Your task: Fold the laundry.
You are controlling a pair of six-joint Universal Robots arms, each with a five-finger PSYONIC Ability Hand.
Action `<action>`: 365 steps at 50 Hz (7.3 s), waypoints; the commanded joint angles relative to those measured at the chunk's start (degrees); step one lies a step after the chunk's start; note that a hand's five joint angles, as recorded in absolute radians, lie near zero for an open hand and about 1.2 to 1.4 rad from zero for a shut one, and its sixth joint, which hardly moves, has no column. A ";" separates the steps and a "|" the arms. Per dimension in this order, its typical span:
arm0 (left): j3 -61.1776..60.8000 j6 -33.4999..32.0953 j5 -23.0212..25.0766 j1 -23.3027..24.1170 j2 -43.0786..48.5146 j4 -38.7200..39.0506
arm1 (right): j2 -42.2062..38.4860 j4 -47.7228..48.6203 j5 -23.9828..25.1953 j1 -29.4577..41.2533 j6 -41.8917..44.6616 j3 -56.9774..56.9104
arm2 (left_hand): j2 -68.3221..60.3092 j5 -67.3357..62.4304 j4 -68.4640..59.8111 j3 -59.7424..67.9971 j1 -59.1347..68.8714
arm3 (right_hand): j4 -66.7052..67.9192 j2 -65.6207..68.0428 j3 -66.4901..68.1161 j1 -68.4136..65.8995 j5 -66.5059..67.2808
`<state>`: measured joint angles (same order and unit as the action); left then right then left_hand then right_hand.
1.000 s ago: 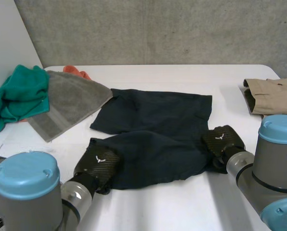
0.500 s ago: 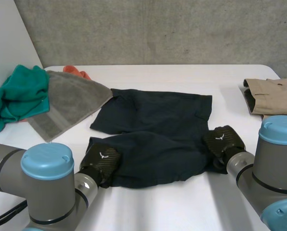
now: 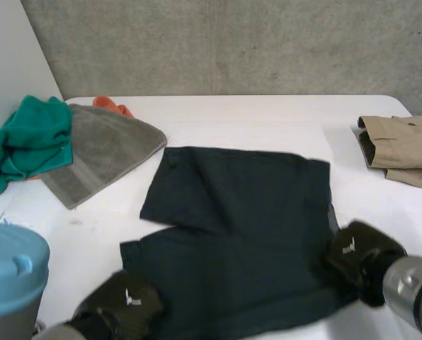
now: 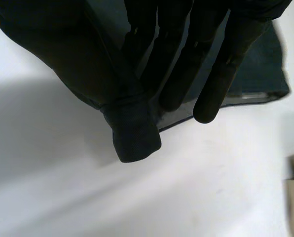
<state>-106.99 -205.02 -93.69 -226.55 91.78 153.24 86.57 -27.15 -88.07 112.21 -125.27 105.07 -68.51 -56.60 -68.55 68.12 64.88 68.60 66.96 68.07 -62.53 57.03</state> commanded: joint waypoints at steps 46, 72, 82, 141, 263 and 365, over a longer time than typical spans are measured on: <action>53.30 -16.20 -1.93 -10.67 53.95 49.00 | -42.98 37.61 -5.79 1.08 -9.29 -42.59 | 35.37 33.47 35.41 -34.98 -31.74 | 11.40 13.04 11.93 -17.47 12.97; 41.43 9.64 5.71 -11.28 37.16 18.85 | -27.16 43.68 0.01 0.91 -10.70 -22.72 | 35.42 33.52 35.46 -35.03 -31.79 | 11.40 13.04 11.93 -17.47 12.97; 44.15 8.41 5.53 -11.63 44.01 18.93 | -27.16 43.94 -0.17 1.17 -10.70 -22.98 | 19.78 17.88 19.82 -19.39 -16.15 | 11.40 13.04 11.93 -17.47 12.97; 25.43 -1.96 2.72 -10.23 32.50 61.12 | -26.89 26.44 8.35 -8.41 -35.13 -19.47 | 58.51 56.60 58.55 -58.12 -54.88 | -41.87 -40.23 -41.34 35.79 -40.30; 39.67 19.13 -7.48 -2.75 35.42 23.33 | -32.28 19.49 14.34 2.14 -28.36 -37.15 | 57.45 55.55 57.49 -57.06 -53.82 | -58.60 -56.96 -58.07 52.53 -57.03; 43.27 18.43 29.61 -9.61 21.34 26.05 | -55.19 76.80 39.20 -41.98 -52.27 -50.59 | 56.27 54.37 56.31 -55.88 -52.64 | 11.40 13.04 11.93 -17.47 12.97</action>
<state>-63.16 -186.55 -64.12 -237.04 112.57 178.92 37.50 45.16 -56.16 74.24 -177.81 53.75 -11.74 -2.77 -11.66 11.66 10.65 68.71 66.47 66.91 -59.24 54.22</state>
